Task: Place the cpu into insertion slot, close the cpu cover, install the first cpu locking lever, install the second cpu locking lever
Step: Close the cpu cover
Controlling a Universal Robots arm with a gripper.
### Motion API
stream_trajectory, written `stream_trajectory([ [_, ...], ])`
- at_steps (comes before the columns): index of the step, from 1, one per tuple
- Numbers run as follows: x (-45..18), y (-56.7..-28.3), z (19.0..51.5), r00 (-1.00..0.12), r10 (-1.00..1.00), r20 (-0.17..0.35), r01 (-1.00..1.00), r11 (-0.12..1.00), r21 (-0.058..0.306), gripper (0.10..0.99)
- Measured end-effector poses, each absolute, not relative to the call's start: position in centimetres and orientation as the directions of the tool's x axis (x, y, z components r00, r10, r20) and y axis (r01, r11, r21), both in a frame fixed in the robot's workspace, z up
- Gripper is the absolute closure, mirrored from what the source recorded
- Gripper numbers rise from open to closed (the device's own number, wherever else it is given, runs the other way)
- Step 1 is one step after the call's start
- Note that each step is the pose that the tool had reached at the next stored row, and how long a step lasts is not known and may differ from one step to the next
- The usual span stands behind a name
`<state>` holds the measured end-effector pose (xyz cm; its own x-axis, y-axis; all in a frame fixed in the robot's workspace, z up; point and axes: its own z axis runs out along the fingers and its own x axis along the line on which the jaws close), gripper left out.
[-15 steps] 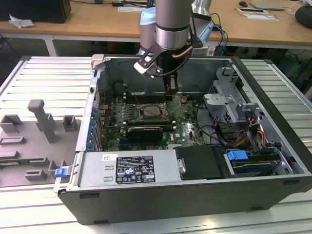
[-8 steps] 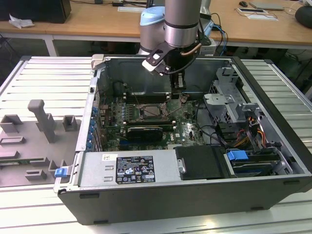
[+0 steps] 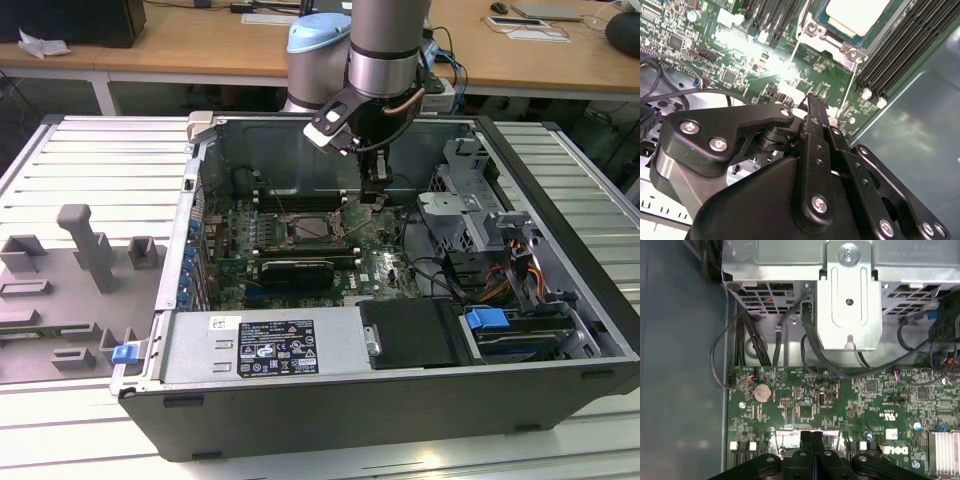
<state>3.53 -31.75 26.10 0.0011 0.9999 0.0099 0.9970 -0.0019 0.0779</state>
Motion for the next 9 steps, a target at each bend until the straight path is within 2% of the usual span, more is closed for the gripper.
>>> stream_trajectory([
  [9,4.9,-31.8,25.8,0.001,1.000,0.010,0.997,-0.002,0.075,0.980],
])
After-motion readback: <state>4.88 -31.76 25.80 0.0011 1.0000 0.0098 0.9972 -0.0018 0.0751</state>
